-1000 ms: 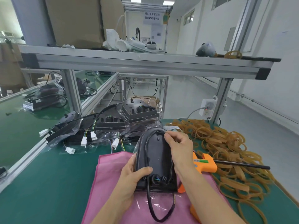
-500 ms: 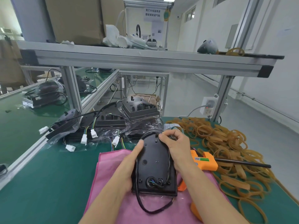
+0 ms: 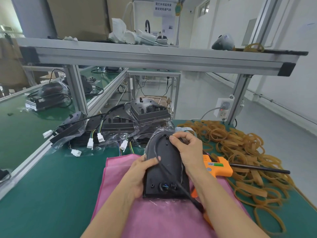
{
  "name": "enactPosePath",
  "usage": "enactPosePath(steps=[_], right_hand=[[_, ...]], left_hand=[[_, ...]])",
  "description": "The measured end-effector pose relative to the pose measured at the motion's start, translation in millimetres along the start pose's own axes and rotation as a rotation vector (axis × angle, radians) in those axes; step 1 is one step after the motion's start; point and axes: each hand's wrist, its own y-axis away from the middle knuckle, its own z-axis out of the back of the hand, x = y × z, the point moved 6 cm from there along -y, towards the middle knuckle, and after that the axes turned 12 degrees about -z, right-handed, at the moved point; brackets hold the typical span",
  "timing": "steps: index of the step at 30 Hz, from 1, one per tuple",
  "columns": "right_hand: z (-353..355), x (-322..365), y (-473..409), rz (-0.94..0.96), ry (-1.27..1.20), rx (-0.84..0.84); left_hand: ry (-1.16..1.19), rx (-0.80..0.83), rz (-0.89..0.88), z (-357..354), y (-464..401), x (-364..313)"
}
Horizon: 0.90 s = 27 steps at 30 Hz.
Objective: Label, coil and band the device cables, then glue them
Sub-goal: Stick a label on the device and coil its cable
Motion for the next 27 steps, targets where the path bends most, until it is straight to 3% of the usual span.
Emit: enactPosePath(steps=[6, 17, 21, 24, 27], right_hand=[[-0.4, -2.5, -1.2, 0.076, 0.115, -0.042], [-7.8, 8.9, 8.9, 0.081, 0.28, -0.036], [-8.3, 26.9, 56.1, 0.356, 0.673, -0.161], [-15.7, 18.9, 116.2, 0.607, 0.969, -0.096], [-13.3, -3.2, 150.9, 0.82, 1.213, -0.163]], left_hand=[[0.118, 0.018, 0.019, 1.8, 0.5, 1.6], [0.027, -0.052, -0.002, 2.3, 0.2, -2.4], [0.052, -0.071, -0.041, 4.8, -2.2, -6.0], [0.079, -0.085, -0.055, 5.8, -1.5, -6.3], [0.085, -0.112, -0.052, 7.1, 0.0, -3.5]])
